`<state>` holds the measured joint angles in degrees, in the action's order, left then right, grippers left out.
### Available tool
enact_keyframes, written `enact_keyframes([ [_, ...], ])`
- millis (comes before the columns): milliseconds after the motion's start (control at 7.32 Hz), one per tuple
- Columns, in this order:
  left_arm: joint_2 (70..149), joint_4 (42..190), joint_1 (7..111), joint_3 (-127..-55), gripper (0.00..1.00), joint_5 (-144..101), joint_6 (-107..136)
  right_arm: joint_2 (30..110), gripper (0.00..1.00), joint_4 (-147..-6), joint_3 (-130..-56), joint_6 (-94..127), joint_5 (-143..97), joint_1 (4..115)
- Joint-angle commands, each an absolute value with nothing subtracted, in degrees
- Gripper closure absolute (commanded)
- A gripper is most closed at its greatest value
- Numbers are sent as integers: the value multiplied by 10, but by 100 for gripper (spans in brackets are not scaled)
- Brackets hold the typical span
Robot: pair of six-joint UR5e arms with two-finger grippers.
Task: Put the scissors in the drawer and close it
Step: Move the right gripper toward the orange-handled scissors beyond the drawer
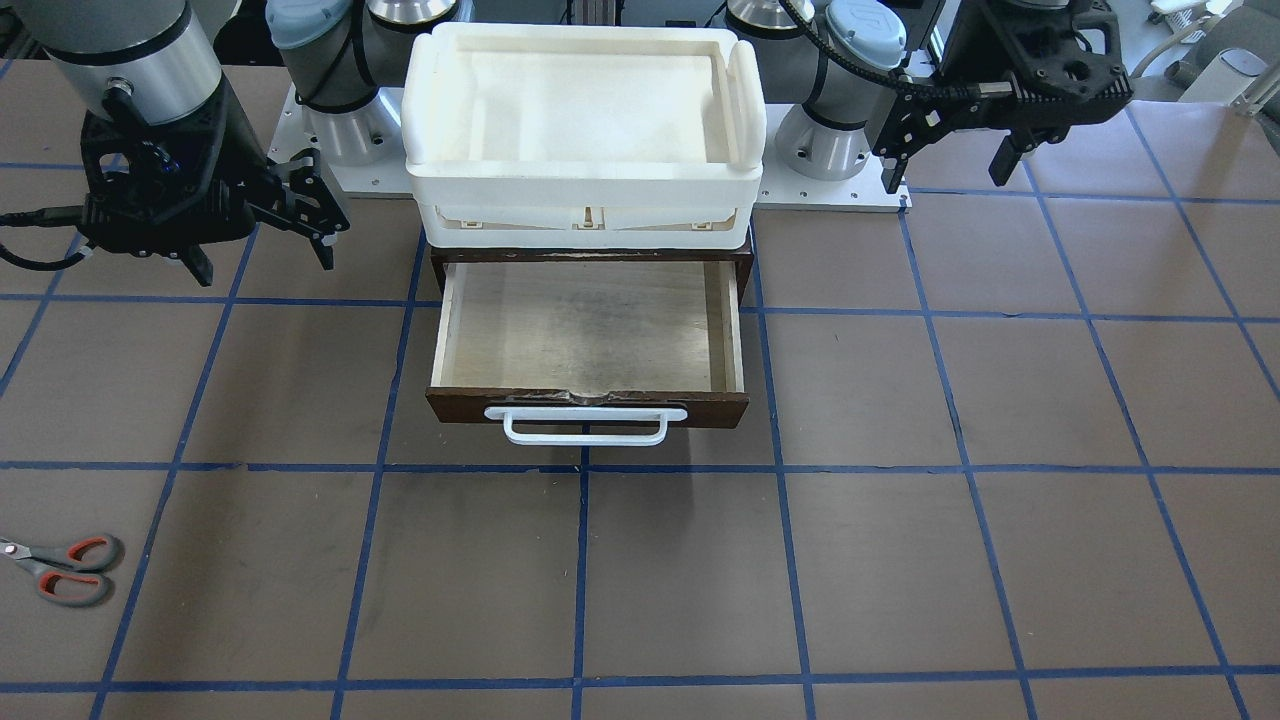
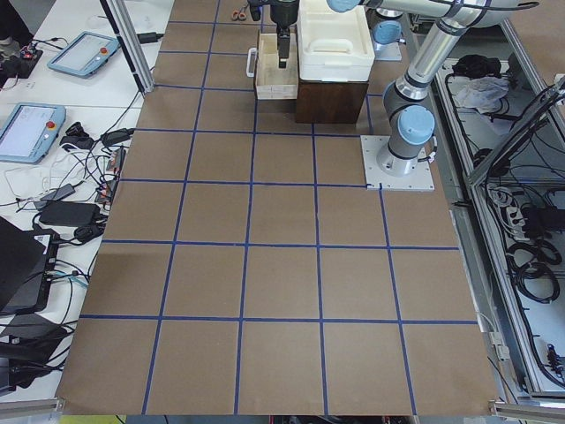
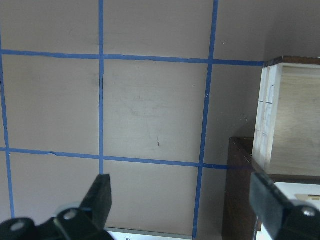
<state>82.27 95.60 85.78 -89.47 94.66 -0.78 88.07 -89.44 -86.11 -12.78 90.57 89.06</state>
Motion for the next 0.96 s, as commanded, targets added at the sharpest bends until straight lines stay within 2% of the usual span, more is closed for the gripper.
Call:
enact_keyframes([
  [0, 823, 955, 858, -895, 0, 947, -8, 884, 0, -859, -861, -142, 902, 889],
  [820, 823, 956, 858, -895, 0, 947, -8, 885, 0, -879, -860, -244, 900, 887],
])
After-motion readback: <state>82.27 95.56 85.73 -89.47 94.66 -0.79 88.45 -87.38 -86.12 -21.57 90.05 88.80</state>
